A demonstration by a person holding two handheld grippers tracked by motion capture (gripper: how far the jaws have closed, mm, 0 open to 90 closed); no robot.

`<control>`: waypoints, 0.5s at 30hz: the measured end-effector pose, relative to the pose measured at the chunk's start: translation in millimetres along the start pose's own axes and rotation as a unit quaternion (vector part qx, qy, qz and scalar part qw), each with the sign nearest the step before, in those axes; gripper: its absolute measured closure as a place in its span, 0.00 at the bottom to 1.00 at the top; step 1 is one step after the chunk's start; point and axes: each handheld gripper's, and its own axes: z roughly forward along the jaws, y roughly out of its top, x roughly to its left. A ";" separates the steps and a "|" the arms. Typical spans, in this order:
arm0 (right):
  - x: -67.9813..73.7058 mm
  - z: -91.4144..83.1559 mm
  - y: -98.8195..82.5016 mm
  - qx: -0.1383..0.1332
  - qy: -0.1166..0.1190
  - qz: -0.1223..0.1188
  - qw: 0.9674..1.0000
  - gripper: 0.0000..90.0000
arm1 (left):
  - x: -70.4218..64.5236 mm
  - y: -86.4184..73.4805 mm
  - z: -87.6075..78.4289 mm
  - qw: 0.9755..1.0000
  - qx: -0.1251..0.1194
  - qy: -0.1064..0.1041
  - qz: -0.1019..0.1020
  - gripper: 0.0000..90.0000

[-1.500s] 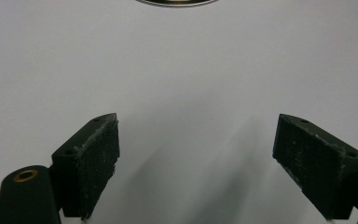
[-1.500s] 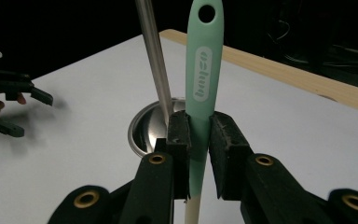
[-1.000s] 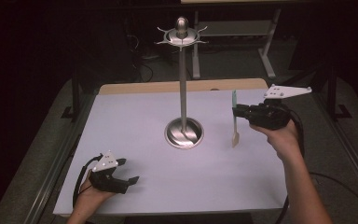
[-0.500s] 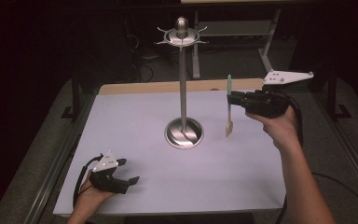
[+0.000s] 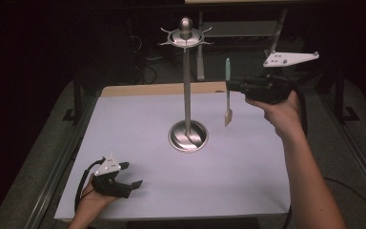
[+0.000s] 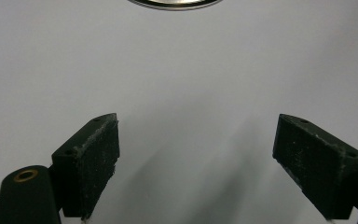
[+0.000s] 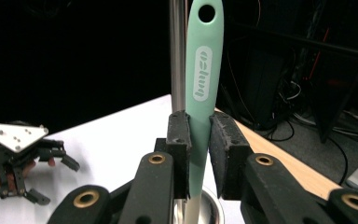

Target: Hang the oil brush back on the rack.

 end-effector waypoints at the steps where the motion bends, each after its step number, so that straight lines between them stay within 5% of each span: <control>1: -0.1 0.5 3.1 -0.002 0.002 -0.001 1.000 0.87 | 0.0 -0.1 0.3 1.000 0.000 0.000 -0.001 0.16; 15: 3.1 8.9 39.0 -0.011 0.016 -0.020 1.000 0.87 | 0.2 -0.3 0.3 1.000 0.001 -0.003 0.000 0.16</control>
